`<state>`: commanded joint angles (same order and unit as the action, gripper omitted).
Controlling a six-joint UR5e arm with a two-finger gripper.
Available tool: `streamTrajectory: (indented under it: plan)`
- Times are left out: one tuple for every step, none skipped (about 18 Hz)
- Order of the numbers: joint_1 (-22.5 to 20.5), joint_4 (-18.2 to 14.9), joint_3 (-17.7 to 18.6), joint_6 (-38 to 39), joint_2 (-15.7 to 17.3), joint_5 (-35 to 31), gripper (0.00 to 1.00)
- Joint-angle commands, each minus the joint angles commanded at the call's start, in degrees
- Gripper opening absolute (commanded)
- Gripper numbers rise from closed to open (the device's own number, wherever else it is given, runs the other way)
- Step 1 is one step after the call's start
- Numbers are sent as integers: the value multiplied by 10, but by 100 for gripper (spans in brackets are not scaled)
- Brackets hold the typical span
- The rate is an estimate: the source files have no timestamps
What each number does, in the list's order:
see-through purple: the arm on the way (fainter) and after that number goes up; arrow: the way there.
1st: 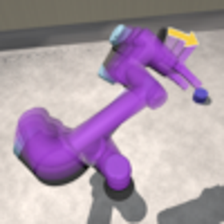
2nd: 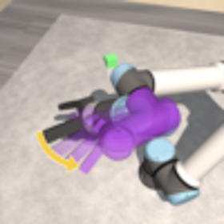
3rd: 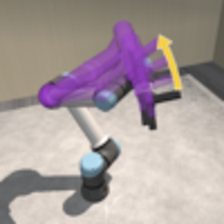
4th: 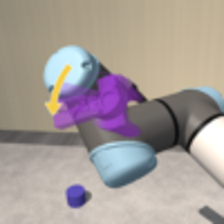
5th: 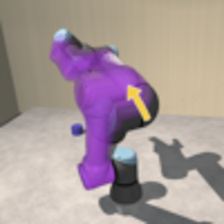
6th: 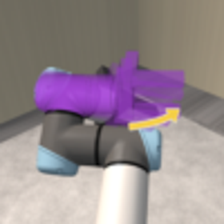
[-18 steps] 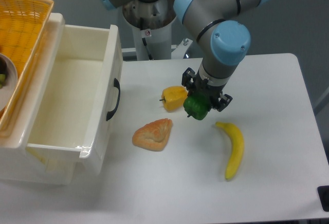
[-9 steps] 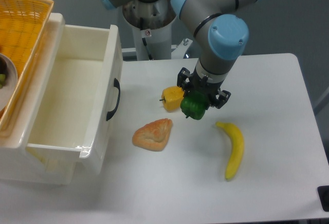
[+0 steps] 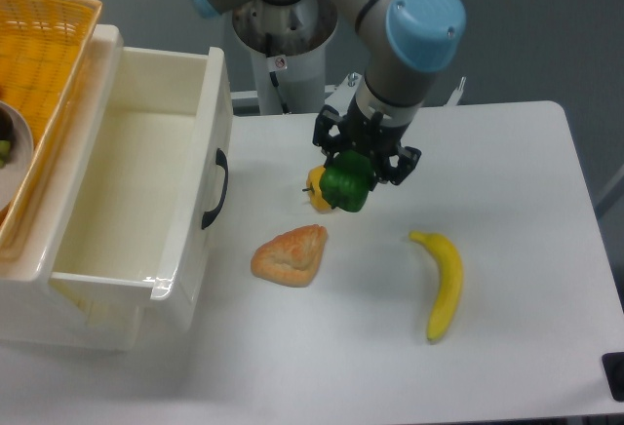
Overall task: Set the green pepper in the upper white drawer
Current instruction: 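Lift the green pepper up off the table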
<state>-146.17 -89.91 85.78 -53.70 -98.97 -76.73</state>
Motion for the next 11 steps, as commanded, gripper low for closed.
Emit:
streamTrajectory:
  plan:
    - [2, -2, 0, 4, 3, 4, 55]
    - [3, 0, 2, 14, 9, 10, 55]
    - [3, 0, 2, 25, 13, 21, 55]
    - [3, 1, 2, 30, 18, 34, 55]
    - [2, 0, 2, 33, 25, 41, 55]
    - [2, 0, 3, 39, 30, 47, 55]
    - [3, 0, 4, 51, 37, 56, 55]
    - [3, 0, 4, 70, 43, 70, 55]
    - [4, -2, 5, 91, 49, 83, 55]
    - [5, -3, 9, 102, 56, 90, 55]
    - [13, -9, 10, 105, 61, 91, 55]
